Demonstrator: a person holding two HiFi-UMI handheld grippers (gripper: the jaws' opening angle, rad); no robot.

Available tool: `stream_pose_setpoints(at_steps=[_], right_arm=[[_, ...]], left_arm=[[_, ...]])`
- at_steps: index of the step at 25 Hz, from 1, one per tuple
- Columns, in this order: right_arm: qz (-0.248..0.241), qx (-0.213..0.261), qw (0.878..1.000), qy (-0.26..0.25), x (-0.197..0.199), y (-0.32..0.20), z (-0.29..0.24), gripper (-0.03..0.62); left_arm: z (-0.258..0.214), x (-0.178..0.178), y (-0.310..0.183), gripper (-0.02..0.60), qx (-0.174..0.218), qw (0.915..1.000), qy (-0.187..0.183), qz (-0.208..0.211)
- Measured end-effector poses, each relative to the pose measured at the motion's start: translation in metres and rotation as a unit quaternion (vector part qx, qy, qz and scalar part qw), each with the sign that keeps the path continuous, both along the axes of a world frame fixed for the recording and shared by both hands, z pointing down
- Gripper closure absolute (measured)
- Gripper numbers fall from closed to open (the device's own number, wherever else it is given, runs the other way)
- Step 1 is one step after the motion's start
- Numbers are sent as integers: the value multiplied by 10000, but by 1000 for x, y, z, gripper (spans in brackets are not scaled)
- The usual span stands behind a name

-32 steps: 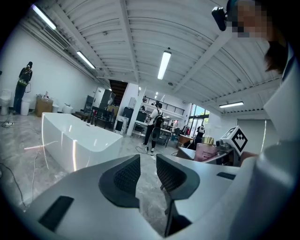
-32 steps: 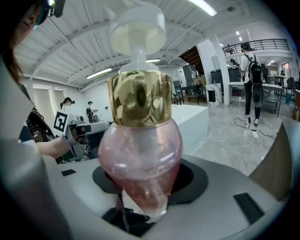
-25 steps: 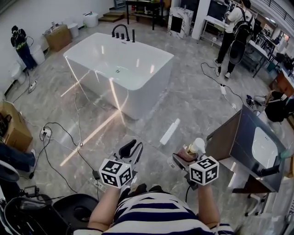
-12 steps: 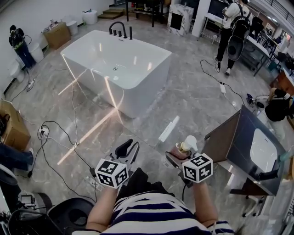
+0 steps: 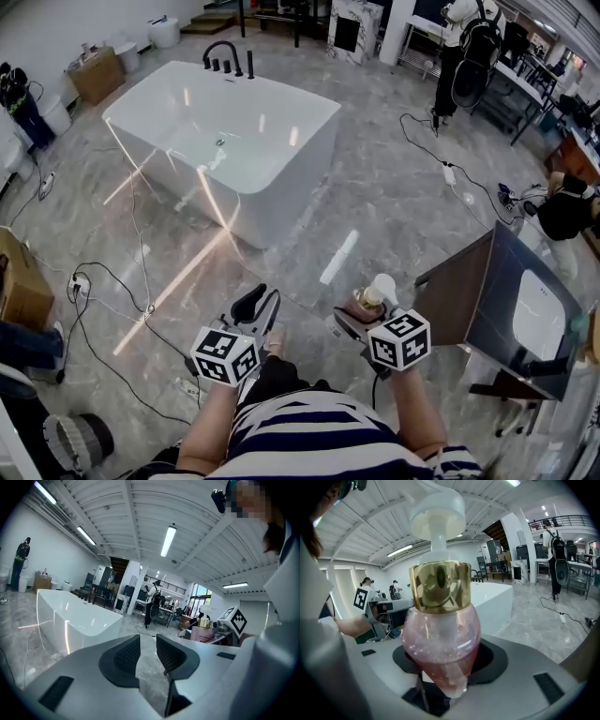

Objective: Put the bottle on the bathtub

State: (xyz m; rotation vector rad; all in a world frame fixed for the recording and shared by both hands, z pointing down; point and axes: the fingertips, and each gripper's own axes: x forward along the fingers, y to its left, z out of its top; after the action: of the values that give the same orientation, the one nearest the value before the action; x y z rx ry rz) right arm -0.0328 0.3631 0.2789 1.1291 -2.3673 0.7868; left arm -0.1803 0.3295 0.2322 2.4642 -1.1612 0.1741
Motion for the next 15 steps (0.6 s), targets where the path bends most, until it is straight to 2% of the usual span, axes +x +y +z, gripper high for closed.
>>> stream_pose_setpoints(at_steps=[7,15], right_arm=[[258,-31,9997,-51,-7,-72,-5,361],[443,-23,9990,-55,-24,-138,-6,361]], left_arm=[[-3,-13,-73,465,-65,9998,-21,183],[-2,-31,-134,465,-97,9992,-42,395]])
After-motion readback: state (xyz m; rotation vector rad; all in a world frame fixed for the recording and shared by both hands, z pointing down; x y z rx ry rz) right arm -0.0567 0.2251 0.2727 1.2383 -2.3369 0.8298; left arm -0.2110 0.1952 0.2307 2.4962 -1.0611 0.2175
